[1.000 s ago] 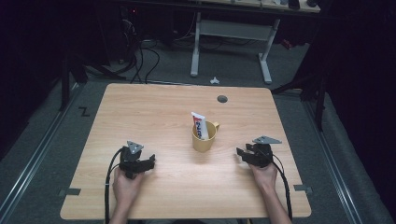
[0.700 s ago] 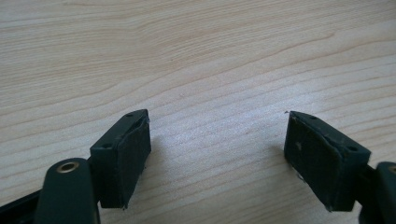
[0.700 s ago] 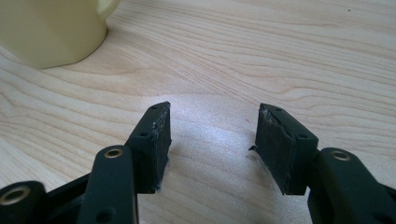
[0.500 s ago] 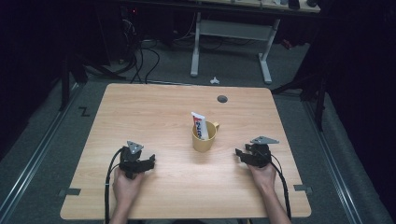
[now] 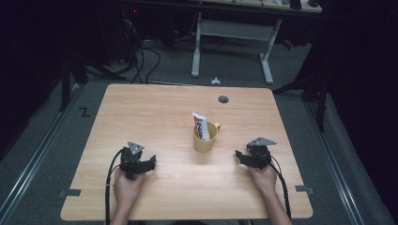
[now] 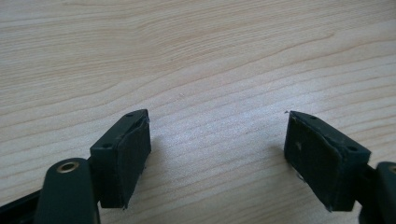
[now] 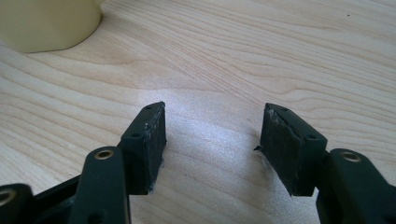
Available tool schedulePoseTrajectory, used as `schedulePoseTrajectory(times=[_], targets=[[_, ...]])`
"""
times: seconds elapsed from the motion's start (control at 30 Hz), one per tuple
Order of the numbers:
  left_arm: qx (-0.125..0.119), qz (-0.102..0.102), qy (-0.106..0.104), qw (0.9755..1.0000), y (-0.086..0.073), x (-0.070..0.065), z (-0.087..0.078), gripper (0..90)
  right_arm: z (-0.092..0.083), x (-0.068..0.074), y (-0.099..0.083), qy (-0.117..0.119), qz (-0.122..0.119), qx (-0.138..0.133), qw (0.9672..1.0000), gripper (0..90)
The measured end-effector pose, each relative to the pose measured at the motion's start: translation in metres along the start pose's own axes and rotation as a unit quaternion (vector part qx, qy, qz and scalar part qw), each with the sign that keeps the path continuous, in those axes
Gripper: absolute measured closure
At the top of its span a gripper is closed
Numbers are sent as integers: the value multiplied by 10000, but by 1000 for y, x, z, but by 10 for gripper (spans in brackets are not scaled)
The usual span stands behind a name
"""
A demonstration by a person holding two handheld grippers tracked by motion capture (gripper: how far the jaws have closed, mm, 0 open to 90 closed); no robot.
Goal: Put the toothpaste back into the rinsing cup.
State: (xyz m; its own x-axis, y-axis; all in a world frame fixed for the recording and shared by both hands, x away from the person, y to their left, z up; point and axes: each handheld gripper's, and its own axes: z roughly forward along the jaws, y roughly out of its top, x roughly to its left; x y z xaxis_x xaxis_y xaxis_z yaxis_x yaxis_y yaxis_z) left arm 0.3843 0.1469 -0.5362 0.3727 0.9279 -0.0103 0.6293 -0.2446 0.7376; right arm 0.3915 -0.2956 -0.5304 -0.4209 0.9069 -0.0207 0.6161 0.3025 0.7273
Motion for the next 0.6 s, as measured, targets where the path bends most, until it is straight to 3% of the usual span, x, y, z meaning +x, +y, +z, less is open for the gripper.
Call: schedulePoseTrajectory(times=[0.6], targets=[[-1, -1, -2, 10000, 0, 0, 0, 231, 0, 1, 0, 1, -4, 12, 10000, 374]])
